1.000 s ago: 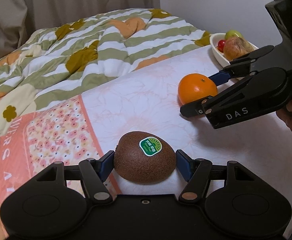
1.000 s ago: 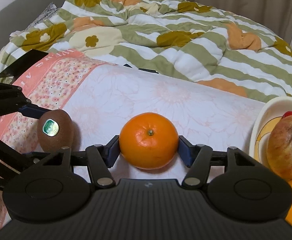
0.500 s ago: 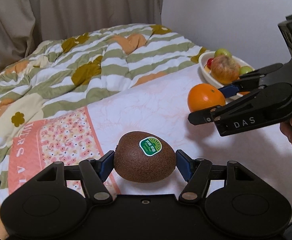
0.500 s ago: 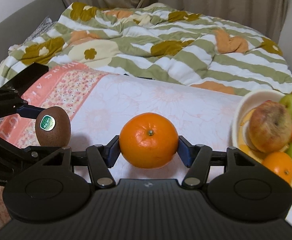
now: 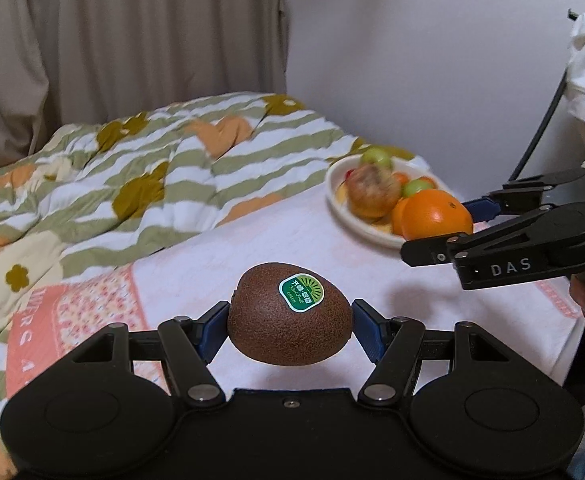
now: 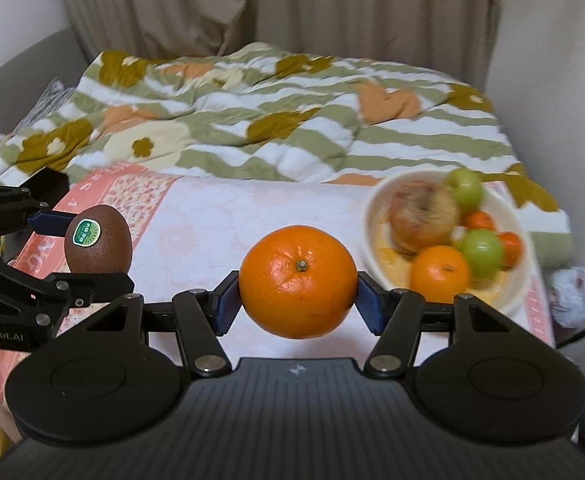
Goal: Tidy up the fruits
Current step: 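Carry the kiwi in the left tool into the bowl and open it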
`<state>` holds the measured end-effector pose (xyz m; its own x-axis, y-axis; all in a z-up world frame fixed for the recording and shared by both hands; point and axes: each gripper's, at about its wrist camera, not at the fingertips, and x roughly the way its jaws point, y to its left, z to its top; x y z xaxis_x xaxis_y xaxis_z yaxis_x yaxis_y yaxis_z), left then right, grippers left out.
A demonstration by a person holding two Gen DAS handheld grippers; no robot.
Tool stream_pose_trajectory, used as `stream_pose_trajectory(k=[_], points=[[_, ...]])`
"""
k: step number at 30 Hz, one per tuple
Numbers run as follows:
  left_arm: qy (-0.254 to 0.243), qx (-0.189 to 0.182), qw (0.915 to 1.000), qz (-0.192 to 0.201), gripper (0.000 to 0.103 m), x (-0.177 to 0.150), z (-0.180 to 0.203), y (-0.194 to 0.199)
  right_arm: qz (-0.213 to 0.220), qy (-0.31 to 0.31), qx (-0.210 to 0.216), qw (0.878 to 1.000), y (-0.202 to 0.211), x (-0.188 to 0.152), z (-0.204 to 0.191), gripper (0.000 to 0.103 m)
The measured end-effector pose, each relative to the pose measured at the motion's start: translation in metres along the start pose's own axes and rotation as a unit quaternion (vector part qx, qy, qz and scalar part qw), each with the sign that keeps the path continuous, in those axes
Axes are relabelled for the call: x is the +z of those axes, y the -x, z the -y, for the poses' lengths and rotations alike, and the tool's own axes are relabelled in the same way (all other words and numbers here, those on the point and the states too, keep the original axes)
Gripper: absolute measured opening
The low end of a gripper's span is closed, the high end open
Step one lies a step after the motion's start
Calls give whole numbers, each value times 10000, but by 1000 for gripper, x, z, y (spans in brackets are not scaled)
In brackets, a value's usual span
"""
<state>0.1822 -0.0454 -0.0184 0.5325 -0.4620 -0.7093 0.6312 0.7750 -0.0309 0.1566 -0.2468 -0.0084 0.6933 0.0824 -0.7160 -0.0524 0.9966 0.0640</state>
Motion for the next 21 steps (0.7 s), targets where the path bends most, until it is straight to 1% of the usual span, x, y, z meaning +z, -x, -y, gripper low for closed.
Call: stream_pose_trajectory(k=[6, 10, 14, 21], points=[[75, 4, 9998, 196, 70, 21, 30, -2, 181, -146, -149, 9996, 27, 0, 43, 75], [249, 68, 9993, 269, 70, 34, 51, -12, 239, -122, -92, 9996, 35, 2, 78, 75], [509, 148, 9981, 309, 70, 50, 73, -28, 195, 41, 14, 9998, 33, 6, 109, 75], [881, 317, 9951, 303, 70, 68, 102, -74, 76, 223, 196, 9995, 12, 10, 160, 75]])
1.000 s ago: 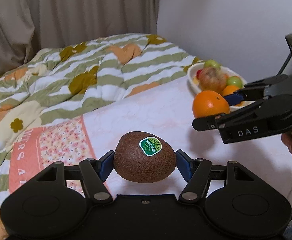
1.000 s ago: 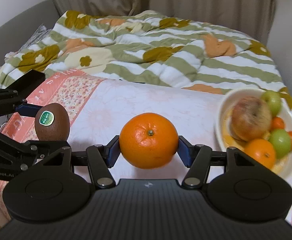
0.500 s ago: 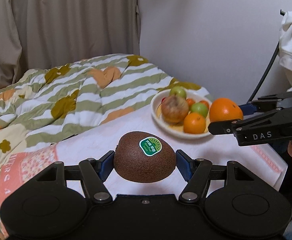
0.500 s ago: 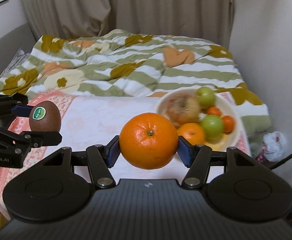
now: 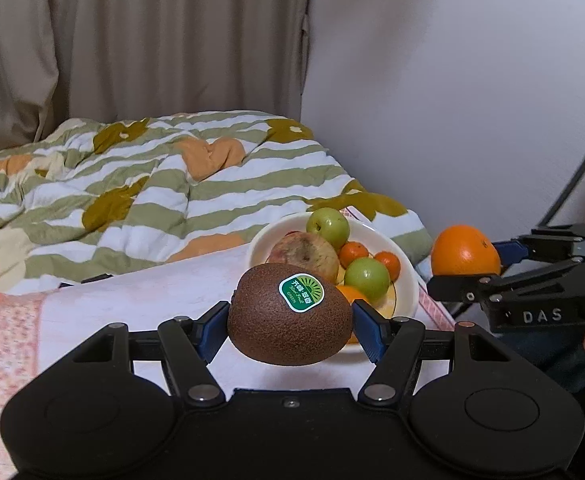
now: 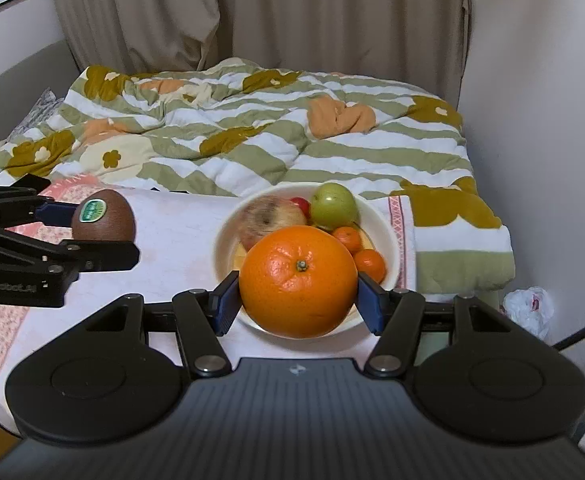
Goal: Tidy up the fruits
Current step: 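Carry the kiwi in the left tool into the bowl and open it, then lower the orange in the right tool into the bowl and open it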
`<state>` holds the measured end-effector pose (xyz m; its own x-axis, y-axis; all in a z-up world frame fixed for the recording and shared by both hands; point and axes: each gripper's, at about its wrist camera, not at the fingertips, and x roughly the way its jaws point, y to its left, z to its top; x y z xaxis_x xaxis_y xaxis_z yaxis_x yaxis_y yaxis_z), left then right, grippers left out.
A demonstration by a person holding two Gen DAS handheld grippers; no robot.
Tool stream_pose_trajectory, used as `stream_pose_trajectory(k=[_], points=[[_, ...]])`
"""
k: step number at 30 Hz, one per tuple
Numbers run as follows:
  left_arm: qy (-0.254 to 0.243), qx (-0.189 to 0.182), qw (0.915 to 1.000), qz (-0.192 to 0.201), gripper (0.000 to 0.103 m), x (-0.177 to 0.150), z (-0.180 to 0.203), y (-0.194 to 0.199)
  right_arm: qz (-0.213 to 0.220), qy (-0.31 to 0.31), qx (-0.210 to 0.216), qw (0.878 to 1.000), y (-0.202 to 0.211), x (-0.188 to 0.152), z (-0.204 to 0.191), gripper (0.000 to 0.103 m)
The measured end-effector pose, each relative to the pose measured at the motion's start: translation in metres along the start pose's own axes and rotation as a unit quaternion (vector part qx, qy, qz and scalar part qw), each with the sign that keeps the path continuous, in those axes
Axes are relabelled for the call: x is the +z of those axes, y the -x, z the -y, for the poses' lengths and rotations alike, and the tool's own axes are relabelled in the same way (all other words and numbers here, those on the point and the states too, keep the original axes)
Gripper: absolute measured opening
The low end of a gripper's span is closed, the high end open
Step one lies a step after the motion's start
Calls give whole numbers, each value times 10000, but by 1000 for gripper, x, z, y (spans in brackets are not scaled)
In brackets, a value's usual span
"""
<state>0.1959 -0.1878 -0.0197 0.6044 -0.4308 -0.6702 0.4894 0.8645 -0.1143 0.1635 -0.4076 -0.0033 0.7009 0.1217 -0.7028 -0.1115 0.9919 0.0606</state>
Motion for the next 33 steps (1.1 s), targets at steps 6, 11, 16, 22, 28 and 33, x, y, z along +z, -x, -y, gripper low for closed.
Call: stream_pose_trajectory(k=[6, 11, 16, 22, 28, 33], points=[[342, 154, 9993, -3, 70, -1, 3, -46, -111, 42, 111, 9999, -28, 3, 29, 75], [707, 163, 9974, 12, 70, -5, -5, -76, -130, 105, 181, 9997, -47, 4, 39, 75], [883, 117, 9960, 25, 70, -7, -7, -91, -129, 103, 237, 9996, -58, 5, 45, 75], [920, 156, 9956, 63, 94, -9, -4, -95, -127, 91, 251, 9996, -61, 5, 46, 75], [857, 279, 9958, 140, 99, -7, -4, -85, -107, 32, 290, 9995, -65, 9, 47, 75], [839, 470, 9952, 165, 99, -4, -4, -67, -108, -13, 422, 9991, -76, 19, 49, 75]])
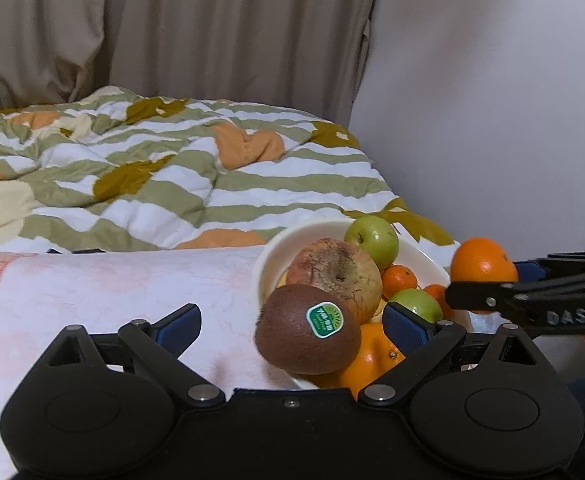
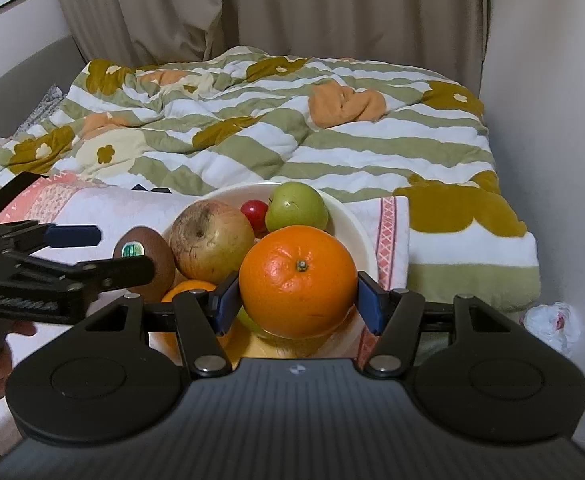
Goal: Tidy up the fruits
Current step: 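Lower the orange in the right tool into the bowl and open it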
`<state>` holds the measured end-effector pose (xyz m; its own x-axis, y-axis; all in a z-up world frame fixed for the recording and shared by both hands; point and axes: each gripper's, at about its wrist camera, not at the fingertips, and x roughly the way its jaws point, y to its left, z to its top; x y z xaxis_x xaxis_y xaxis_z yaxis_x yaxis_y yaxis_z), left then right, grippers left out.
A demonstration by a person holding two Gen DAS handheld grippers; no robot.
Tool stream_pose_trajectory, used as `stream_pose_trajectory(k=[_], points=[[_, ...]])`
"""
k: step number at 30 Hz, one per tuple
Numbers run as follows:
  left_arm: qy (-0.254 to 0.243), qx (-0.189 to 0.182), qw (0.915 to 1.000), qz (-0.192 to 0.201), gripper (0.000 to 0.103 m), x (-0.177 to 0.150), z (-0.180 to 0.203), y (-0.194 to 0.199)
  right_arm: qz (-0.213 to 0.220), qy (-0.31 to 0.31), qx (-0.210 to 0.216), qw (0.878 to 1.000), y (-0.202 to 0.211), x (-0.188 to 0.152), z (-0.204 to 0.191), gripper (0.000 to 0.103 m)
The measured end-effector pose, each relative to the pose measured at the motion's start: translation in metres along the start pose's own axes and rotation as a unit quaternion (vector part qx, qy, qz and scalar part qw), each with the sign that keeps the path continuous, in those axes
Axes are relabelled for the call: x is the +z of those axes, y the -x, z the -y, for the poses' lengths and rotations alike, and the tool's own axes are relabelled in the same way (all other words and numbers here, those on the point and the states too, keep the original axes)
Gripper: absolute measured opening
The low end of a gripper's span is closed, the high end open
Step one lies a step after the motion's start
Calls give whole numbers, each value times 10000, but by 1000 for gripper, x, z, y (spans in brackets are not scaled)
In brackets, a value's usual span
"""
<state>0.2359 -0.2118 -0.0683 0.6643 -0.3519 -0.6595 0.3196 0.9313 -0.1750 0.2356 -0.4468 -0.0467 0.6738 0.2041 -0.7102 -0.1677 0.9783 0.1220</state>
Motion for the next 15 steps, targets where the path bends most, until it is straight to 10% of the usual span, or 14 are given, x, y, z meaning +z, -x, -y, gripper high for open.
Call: stream_pose_trajectory(k=[15], points=[[-210, 649, 9976, -87, 100, -10, -10, 25, 43, 15, 211, 9998, -49, 17, 2, 76]])
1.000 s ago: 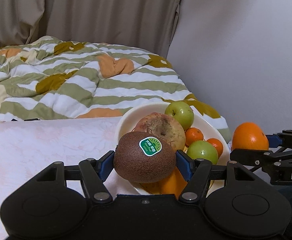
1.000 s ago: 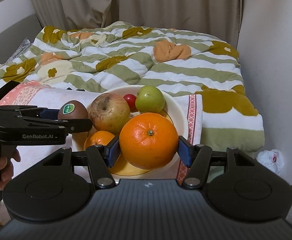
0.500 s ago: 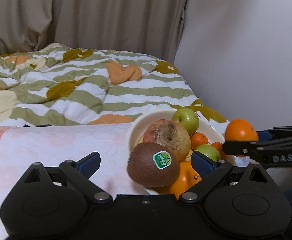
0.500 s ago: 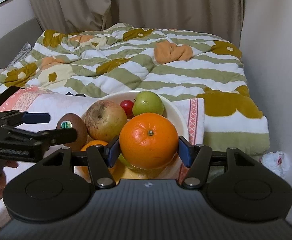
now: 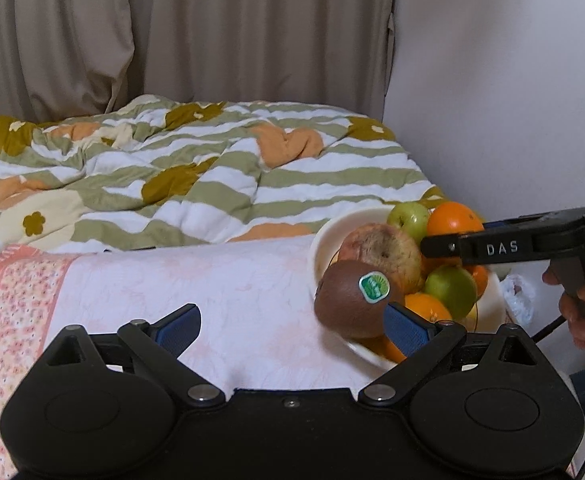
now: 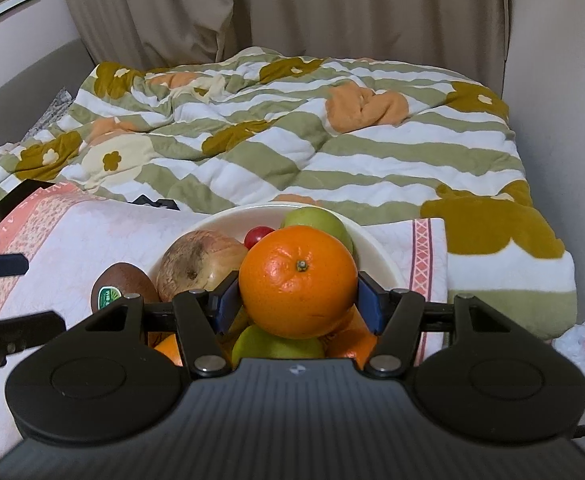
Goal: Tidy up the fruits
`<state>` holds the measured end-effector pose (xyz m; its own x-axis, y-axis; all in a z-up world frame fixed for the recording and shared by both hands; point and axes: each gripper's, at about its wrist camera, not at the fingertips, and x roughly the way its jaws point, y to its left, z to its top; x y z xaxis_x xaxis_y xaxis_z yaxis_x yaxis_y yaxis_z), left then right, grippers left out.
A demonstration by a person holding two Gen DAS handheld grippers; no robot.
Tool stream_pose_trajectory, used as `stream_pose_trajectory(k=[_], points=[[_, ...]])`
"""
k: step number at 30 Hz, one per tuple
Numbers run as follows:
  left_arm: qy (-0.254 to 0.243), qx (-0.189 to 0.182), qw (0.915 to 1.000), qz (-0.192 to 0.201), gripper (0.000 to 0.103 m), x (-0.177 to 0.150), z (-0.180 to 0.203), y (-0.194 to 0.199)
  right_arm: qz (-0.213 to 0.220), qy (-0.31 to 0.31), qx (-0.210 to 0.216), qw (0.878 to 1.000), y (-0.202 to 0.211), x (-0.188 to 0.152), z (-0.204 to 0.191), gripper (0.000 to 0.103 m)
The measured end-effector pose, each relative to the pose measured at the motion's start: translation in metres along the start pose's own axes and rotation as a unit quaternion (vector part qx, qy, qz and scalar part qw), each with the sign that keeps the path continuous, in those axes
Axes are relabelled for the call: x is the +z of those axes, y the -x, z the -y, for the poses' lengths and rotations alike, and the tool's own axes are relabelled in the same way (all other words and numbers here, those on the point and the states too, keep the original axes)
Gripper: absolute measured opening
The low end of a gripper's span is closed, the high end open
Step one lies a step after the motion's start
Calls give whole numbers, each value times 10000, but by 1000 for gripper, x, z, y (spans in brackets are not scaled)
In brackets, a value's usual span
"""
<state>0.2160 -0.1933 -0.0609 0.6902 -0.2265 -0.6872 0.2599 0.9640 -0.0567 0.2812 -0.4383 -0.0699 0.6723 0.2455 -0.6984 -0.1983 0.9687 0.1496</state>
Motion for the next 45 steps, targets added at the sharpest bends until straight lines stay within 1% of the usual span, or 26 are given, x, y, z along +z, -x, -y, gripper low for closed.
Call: stream_pose_trajectory(k=[3, 5, 6, 7, 9, 12, 15, 22, 26, 29, 33, 36, 42, 45], points=[[10, -12, 10000, 3, 100, -2, -2, 4, -8, 22, -25, 10000, 0, 2, 0, 78], [-13, -7, 10000, 7, 100, -3, -2, 6, 92, -4, 3, 10000, 1, 2, 0, 89], [-32, 2, 10000, 11, 100, -3, -2, 7, 180, -10, -19, 9998, 2, 2, -1, 100], [-45, 9, 10000, 15, 100, -3, -3, 7, 255, -4, -37, 9997, 4, 1, -2, 103], [-53, -4, 10000, 41, 100, -5, -5, 11, 328, 59, -66, 9994, 4, 1, -5, 103], [-43, -21, 10000, 86, 100, -6, -8, 18, 348, 121, -217, 9991, 5, 0, -12, 103], [-38, -70, 9998, 157, 100, -7, -13, 29, 418, 87, -310, 9986, 14, -4, -17, 103], [-108, -125, 9992, 375, 100, -12, -24, 65, 679, -10, -434, 9967, 55, -18, -33, 103], [-135, -170, 9987, 468, 100, -17, -30, 90, 723, -123, -486, 9961, 81, -29, -46, 103], [-134, -178, 9978, 627, 100, -19, -34, 112, 793, -186, -514, 9953, 106, -36, -60, 103], [-61, -81, 9964, 847, 100, -21, -41, 147, 962, -234, -667, 9929, 149, -44, -86, 103], [0, 21, 9944, 1055, 100, -23, -48, 175, 1009, -259, -770, 9916, 178, -48, -111, 103], [18, 399, 9888, 1437, 103, -35, -63, 225, 1113, -271, -909, 9893, 227, -62, -160, 103], [-8, 573, 9871, 1498, 103, -44, -67, 242, 1070, -322, -1056, 9881, 243, -70, -180, 103]])
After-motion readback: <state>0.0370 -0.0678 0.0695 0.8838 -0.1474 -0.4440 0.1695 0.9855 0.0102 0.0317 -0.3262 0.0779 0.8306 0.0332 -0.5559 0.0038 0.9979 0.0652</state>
